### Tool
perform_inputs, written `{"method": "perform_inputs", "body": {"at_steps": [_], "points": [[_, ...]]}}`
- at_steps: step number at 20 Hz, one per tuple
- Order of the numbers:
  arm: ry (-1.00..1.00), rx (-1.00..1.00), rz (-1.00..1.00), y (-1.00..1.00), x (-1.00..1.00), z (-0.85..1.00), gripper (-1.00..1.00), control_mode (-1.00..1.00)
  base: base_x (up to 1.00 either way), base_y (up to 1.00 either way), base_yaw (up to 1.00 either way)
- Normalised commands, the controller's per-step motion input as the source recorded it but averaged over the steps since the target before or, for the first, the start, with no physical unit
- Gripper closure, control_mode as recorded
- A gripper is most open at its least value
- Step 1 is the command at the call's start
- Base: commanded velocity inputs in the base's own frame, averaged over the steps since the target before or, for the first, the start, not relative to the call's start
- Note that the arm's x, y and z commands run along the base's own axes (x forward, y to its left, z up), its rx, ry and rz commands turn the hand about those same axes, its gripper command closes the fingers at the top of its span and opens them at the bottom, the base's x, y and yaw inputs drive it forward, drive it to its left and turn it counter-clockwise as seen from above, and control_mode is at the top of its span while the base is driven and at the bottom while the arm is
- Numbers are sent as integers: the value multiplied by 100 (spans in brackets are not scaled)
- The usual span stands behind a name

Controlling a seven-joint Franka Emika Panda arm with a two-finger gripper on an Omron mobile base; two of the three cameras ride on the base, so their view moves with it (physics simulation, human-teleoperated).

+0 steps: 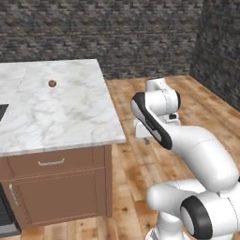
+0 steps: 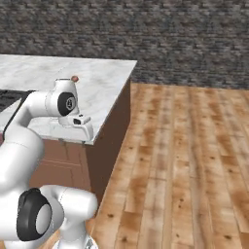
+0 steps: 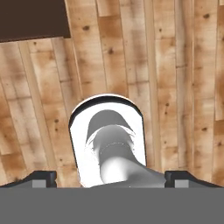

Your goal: Place the pan on the front left burner on the stove. Then place the tomato and the onion in the pan and turn on the front left burner.

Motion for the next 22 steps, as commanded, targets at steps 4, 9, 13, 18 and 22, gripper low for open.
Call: {"method": "perform_inputs", "body": {"at_steps": [4, 9, 13, 18, 22], "points": [[0, 0, 0, 0, 0, 0, -100, 100, 58, -92, 0], [0, 0, 0, 0, 0, 0, -100, 100, 94, -76, 0], [0, 0, 0, 0, 0, 0, -100, 100, 100, -57, 0], [0, 0, 0, 0, 0, 0, -100, 100, 100, -51, 0], [0, 0, 0, 0, 0, 0, -100, 100, 100, -46, 0]]}}
